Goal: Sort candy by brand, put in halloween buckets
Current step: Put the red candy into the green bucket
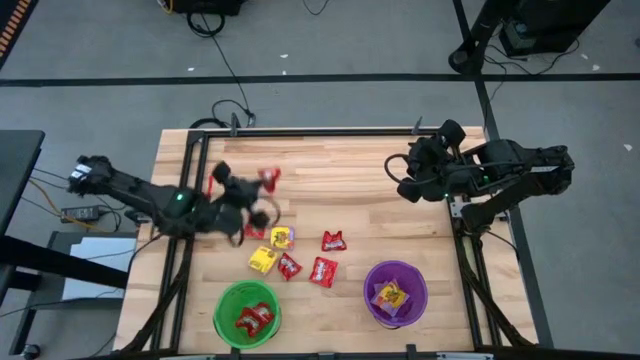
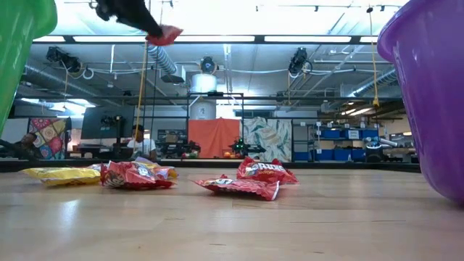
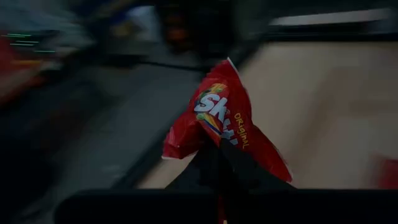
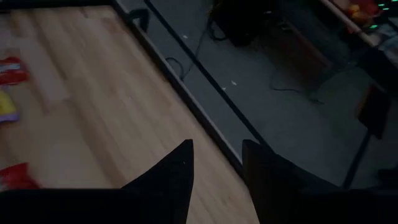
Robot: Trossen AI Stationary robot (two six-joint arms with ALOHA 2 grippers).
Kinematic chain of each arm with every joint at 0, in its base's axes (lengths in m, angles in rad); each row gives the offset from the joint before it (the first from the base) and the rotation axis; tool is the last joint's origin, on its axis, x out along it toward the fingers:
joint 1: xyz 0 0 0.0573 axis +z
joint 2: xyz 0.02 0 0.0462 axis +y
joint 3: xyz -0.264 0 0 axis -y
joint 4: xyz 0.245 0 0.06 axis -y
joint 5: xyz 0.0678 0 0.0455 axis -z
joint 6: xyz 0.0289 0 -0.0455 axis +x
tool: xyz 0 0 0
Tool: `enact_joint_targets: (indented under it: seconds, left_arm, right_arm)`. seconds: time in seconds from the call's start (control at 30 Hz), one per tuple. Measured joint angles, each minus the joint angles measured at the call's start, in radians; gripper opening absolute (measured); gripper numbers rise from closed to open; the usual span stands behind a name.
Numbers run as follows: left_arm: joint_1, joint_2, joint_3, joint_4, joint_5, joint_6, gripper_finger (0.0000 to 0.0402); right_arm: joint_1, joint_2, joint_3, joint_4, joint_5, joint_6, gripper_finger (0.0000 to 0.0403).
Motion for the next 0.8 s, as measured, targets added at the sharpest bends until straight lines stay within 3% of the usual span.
enact_joint_targets:
  seconds: [0.2,0.37,0.6,0.8]
  left_arm:
    - [0.258,0.000,-0.056,0.038,-0.024,0.145,0.0007]
    - [0.404,0.000,-0.161,0.100,0.098,0.212,0.0007]
    - [0.512,-0.001,-0.250,0.158,0.203,0.224,0.0007]
    - [0.522,-0.002,-0.258,0.181,0.247,0.213,0.0007]
  right_arm:
    - [-0.045,0.000,0.000,-0.014,0.014,-0.002,0.0148]
    - [-0.070,-0.010,-0.041,-0.024,0.038,0.000,0.0148]
    - [-0.105,-0.048,-0.128,-0.028,0.031,0.062,0.0148]
    - [-0.102,-0.079,-0.219,-0.027,0.057,0.211,0.0148]
